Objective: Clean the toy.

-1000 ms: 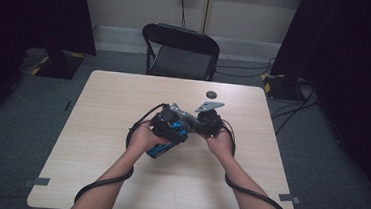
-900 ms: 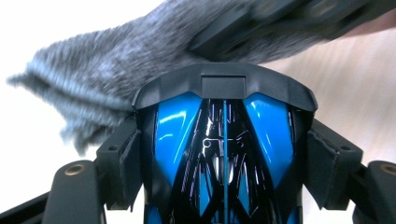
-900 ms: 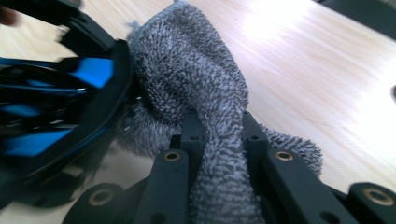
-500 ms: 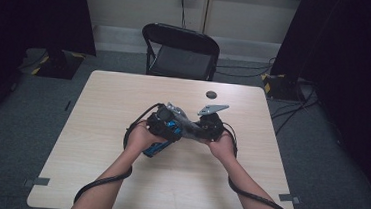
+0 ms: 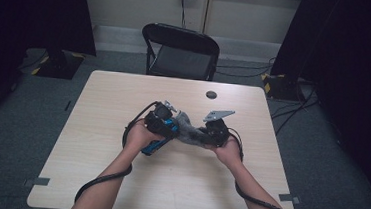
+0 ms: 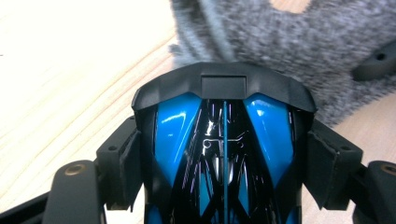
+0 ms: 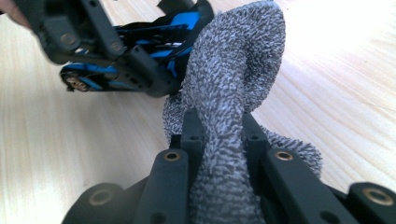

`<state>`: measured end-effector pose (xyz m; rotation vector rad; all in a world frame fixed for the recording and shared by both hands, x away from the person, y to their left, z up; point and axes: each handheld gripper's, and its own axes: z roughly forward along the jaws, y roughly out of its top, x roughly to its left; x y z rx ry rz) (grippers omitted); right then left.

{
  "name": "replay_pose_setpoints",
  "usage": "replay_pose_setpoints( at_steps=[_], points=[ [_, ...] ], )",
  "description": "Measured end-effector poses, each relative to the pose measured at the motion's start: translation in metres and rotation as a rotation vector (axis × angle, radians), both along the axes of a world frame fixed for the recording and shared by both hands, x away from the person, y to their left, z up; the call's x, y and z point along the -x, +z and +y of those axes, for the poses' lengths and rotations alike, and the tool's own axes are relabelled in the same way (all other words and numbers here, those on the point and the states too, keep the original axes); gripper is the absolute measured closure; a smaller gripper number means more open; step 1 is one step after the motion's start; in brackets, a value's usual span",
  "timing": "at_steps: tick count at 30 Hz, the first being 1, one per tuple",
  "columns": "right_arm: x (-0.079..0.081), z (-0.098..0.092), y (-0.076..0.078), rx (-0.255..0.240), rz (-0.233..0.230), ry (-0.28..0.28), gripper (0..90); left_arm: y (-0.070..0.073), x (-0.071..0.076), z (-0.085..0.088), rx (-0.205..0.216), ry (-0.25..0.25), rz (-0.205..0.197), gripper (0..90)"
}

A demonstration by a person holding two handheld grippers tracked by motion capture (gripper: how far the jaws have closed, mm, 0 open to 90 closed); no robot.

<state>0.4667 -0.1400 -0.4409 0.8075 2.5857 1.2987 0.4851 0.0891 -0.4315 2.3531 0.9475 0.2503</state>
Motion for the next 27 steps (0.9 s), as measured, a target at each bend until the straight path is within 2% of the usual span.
replay_pose_setpoints(
  at_steps=[6, 8, 12, 16, 20, 24, 27],
  points=[
    [0.003, -0.002, -0.001, 0.025, -0.01, 0.004, 77.2, 0.0, -0.002, 0.006, 0.002, 0.016, 0.002, 25.6],
    [0.003, -0.004, -0.001, 0.014, -0.006, 0.007, 77.2, 0.001, -0.002, 0.008, 0.0, 0.021, 0.0, 25.6],
    [0.005, -0.006, 0.001, 0.036, -0.018, 0.001, 77.2, 0.004, -0.003, 0.012, 0.006, 0.029, -0.006, 25.6],
    [0.006, -0.012, 0.003, 0.031, -0.022, -0.003, 77.2, 0.008, -0.002, 0.016, 0.013, 0.038, -0.01, 25.6],
    [0.002, -0.024, 0.005, 0.031, -0.024, -0.061, 77.2, 0.011, 0.0, 0.018, 0.015, 0.039, -0.018, 25.6],
    [-0.009, -0.036, 0.01, 0.036, -0.032, -0.143, 77.1, 0.015, 0.005, 0.014, 0.015, 0.01, -0.021, 25.6],
    [-0.017, -0.038, 0.012, 0.045, -0.031, -0.184, 77.1, 0.017, 0.008, 0.009, 0.02, -0.006, -0.026, 25.6]
  ],
)
